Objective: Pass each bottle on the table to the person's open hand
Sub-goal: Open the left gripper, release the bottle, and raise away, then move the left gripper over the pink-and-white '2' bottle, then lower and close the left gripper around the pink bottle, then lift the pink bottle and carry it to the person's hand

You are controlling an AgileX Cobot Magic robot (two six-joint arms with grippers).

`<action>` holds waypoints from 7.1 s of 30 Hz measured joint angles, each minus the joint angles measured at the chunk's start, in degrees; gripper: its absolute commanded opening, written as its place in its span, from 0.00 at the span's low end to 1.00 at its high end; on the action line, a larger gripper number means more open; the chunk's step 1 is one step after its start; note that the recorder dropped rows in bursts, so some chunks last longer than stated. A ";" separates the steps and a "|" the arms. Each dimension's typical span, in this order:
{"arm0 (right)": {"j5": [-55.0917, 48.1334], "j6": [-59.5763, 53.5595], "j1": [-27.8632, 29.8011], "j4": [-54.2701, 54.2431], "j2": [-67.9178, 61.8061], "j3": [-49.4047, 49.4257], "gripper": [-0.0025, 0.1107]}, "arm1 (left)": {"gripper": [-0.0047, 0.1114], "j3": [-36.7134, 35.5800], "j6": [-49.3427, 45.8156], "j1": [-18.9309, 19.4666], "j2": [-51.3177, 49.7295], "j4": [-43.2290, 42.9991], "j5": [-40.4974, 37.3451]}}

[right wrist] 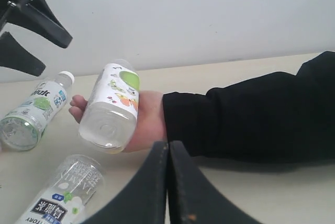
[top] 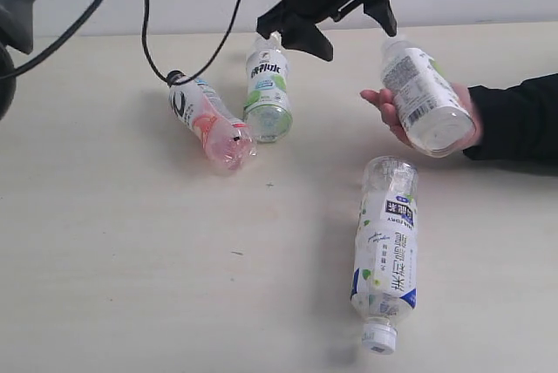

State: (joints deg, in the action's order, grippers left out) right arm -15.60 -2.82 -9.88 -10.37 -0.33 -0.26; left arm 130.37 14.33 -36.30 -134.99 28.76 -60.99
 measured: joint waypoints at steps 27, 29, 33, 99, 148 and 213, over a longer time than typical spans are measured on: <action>0.00 0.00 0.00 -0.21 0.00 0.00 0.02 | 0.04 -0.18 -21.60 -0.82 6.64 -15.59 -9.16; 0.00 0.00 0.00 -0.21 0.00 0.00 0.02 | 0.04 -1.13 -21.83 -2.14 6.78 -17.27 -8.59; 0.00 0.00 0.00 -0.21 0.00 0.00 0.02 | 0.04 -4.65 -21.83 -4.04 7.77 -18.82 -5.07; 0.00 0.00 0.00 -0.21 0.00 0.00 0.02 | 0.05 -34.30 -113.52 11.64 20.86 -20.73 -1.91; 0.00 0.00 0.00 -0.21 0.00 0.00 0.02 | 0.75 -34.30 -127.82 10.56 9.76 -19.32 11.47; 0.00 0.00 0.00 -0.21 0.00 0.00 0.02 | 0.04 -33.69 -101.44 7.86 16.05 -21.05 -5.52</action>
State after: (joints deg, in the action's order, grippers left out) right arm -15.60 -2.82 -9.88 -10.58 -0.33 -0.26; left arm 96.68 -87.11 -28.43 -118.94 7.71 -66.51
